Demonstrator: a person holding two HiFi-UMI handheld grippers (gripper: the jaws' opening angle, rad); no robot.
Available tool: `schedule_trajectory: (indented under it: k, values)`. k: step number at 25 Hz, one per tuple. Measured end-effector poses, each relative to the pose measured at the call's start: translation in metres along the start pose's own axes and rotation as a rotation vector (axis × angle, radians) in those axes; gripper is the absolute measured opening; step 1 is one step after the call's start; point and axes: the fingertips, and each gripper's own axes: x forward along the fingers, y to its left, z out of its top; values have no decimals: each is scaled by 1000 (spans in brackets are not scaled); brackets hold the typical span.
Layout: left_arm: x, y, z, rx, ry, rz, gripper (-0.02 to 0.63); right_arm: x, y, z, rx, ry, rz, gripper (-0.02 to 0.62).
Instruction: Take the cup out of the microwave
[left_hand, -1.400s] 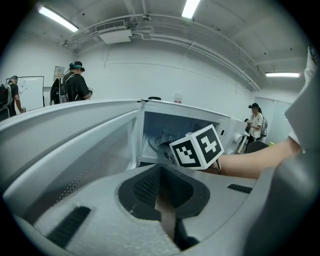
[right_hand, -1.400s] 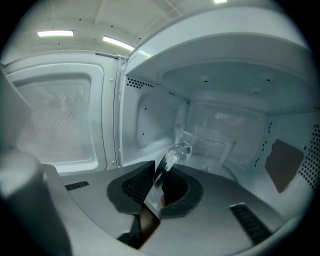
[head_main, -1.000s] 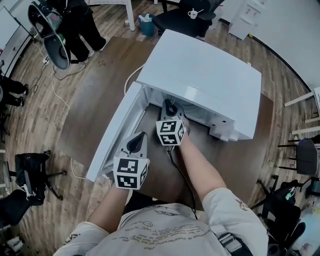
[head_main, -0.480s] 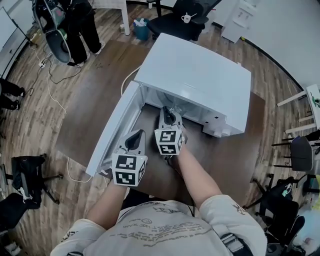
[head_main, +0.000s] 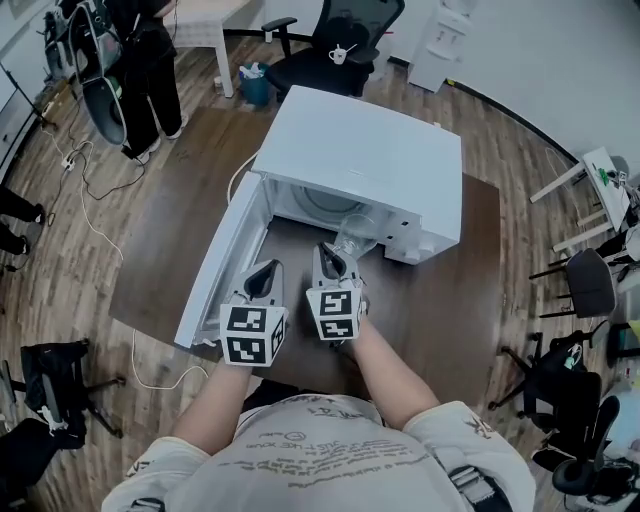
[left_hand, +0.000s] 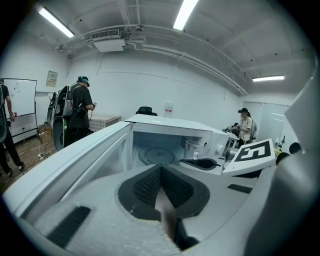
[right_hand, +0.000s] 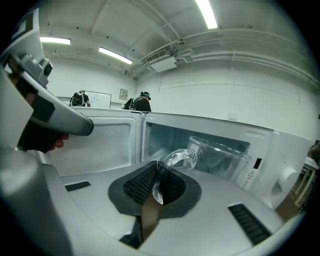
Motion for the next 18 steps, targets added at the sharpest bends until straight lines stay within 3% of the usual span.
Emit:
schedule_trajectory:
  k: [7, 18]
  values:
    - [-11, -25, 8, 36, -29, -69, 15, -55, -5, 18, 44, -39, -42, 20]
    - [-13, -73, 22, 78, -67, -200, 15, -116, -35, 31, 103, -22, -160, 18]
